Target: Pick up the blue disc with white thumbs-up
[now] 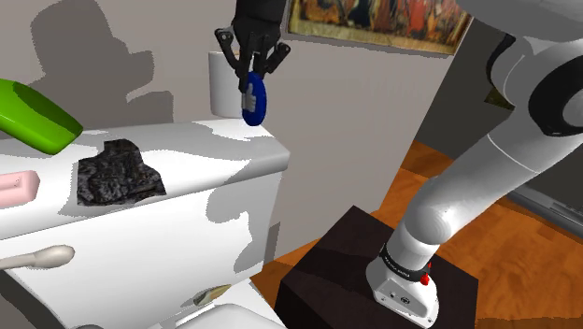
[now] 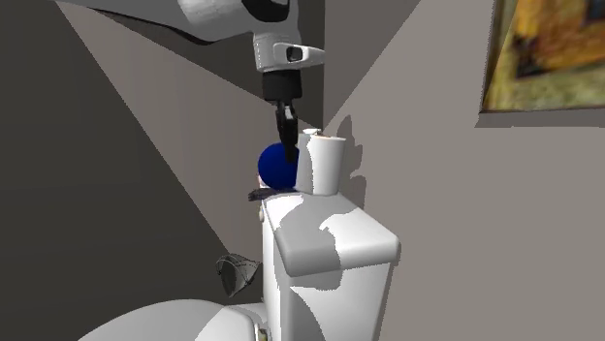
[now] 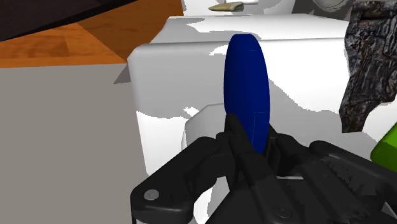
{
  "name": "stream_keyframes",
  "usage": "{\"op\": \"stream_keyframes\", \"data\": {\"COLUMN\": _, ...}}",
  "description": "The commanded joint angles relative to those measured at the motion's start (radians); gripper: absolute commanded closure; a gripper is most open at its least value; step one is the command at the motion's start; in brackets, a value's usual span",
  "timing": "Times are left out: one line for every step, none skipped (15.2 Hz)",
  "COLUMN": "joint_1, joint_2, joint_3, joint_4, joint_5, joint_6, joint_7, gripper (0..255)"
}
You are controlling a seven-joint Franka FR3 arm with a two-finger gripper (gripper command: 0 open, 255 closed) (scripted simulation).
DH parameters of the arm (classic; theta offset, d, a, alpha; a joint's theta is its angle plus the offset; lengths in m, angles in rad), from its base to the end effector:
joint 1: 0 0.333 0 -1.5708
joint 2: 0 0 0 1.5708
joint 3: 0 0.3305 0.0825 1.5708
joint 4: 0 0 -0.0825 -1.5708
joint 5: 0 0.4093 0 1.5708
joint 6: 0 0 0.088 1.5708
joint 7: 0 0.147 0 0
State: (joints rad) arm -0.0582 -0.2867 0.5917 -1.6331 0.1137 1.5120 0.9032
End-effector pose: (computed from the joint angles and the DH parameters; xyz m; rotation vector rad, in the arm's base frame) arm 0.3942 0.3075 0.6854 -3.0425 0.5631 -0.1835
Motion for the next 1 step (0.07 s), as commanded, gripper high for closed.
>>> {"op": "stream_keyframes", "data": {"joint_1": -0.001, "joint_2": 0.005, "joint_3": 0.001, "joint_4": 0.013, "joint_5": -0.003, "joint_6": -0.009, "joint_7": 0.002, "gripper": 255}}
